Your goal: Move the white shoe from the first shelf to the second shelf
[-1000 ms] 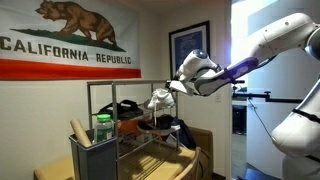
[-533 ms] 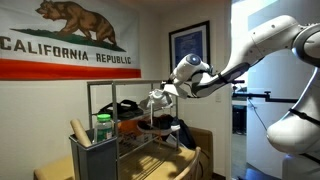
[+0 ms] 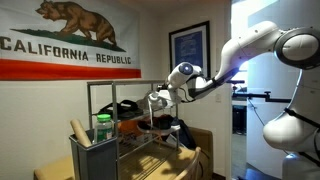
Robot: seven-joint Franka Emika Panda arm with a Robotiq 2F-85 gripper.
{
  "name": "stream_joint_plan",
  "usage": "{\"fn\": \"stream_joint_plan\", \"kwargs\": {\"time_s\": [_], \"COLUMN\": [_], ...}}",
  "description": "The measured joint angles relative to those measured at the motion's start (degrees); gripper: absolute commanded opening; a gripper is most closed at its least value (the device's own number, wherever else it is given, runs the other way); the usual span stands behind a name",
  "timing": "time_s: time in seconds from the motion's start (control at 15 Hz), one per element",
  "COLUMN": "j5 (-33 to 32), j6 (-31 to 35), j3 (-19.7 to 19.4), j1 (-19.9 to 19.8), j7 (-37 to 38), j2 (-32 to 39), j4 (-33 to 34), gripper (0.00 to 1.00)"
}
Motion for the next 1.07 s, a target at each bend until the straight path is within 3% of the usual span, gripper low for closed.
{"fn": "stream_joint_plan", "kwargs": {"time_s": [0.07,0.13,0.2,0.47,0.73,0.8,1.07], "j5": [-2.26,-4.34,-6.09,-8.52,-7.64,-6.72,2.30], "j6": [-0.73,-1.68,-2.80,-7.61,-8.39,-8.40,-8.40], "j3": [1.68,3.36,4.82,8.52,9.09,9.08,8.11], "j1": [-1.66,-3.11,-4.27,-6.27,-6.09,-6.01,-4.51], "j7": [1.93,3.79,5.28,6.72,5.26,4.10,-6.88], "j2": [0.82,1.73,2.63,6.06,7.90,7.98,7.79], "j4": [0.48,0.98,1.36,2.62,3.72,4.01,4.61], "gripper": [0.04,0.35,0.36,0.65,0.96,1.00,1.00]}}
